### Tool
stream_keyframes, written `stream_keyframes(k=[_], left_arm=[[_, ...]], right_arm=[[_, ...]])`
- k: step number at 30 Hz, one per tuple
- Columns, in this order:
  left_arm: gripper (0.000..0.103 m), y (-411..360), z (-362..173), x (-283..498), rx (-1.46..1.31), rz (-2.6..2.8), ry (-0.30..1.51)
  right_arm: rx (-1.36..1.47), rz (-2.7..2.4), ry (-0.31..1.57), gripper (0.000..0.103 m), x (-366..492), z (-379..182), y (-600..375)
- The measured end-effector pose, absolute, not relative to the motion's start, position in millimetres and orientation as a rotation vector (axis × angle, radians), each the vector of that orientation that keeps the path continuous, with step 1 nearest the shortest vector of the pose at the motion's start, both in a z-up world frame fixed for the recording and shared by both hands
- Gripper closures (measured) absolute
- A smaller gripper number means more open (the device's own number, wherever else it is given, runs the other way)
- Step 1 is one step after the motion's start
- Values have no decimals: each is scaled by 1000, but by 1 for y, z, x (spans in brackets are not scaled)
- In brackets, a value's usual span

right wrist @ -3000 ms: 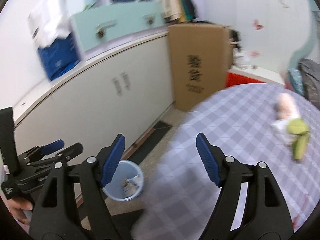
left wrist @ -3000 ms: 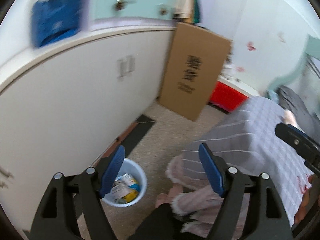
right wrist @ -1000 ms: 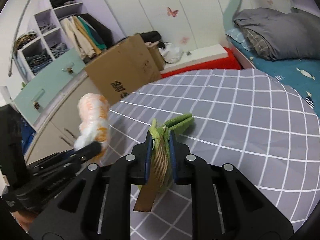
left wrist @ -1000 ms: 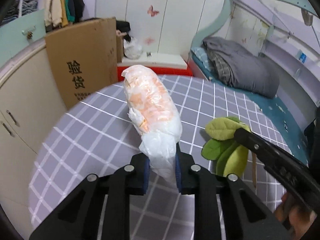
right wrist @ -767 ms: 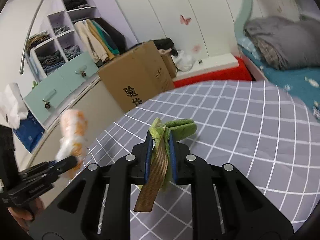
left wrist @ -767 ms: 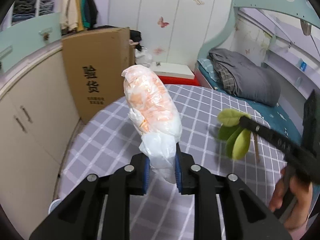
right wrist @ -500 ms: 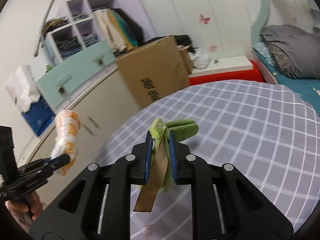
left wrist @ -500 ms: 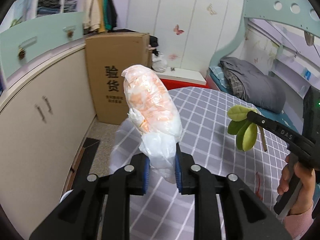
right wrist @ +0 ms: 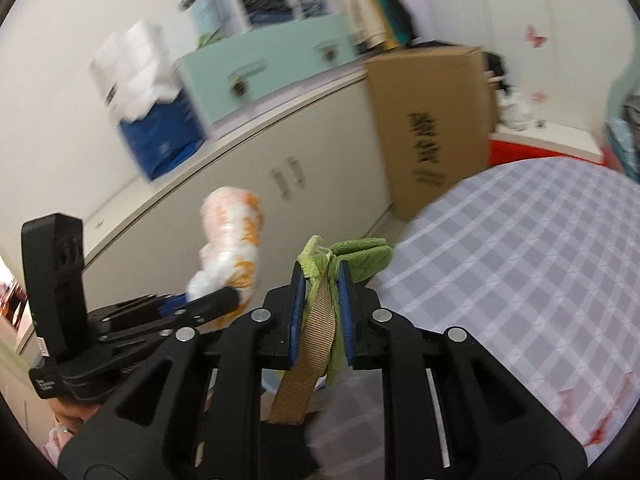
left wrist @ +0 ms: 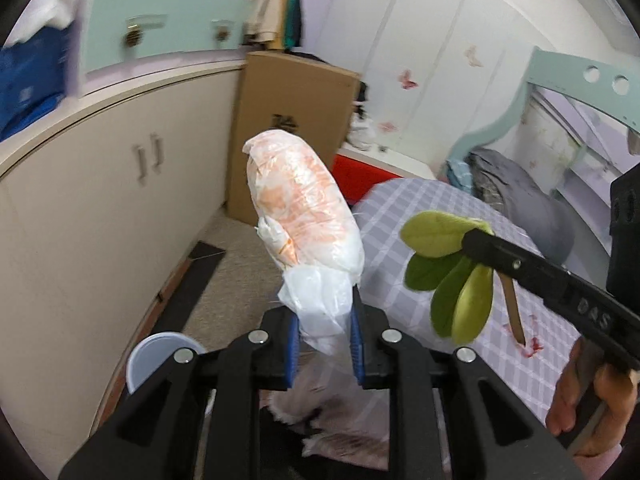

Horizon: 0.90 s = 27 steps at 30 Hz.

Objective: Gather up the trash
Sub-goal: 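Carry both items over the wastebasket and open both tools to drop them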

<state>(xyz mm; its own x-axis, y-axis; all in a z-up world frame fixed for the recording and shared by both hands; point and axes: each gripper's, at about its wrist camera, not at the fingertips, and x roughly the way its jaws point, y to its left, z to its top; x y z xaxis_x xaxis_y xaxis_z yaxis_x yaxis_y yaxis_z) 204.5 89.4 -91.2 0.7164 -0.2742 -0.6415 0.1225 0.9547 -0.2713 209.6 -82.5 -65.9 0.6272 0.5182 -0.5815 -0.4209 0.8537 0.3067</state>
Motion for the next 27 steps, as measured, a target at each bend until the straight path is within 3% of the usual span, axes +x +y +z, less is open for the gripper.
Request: stream_keyframes(k=[14,23,25,26,27], left_arm=[[83,239,-216,185,-415,-21,958],[81,258,-279,215,-418,43,1081],[77,259,-283,224,-402,66,1078],[67,260,-285,229,-395,78,1076],[45,259,-286,232,-394,88,1078]], right_arm=[[46,637,959,86,223,-189,79],[60,571,1036,87,244,-244,94],[65,554,1043,87,251,-252,94],[69,551,1048,86,253,-255,94],[74,548,1056,86,255,-258,95]])
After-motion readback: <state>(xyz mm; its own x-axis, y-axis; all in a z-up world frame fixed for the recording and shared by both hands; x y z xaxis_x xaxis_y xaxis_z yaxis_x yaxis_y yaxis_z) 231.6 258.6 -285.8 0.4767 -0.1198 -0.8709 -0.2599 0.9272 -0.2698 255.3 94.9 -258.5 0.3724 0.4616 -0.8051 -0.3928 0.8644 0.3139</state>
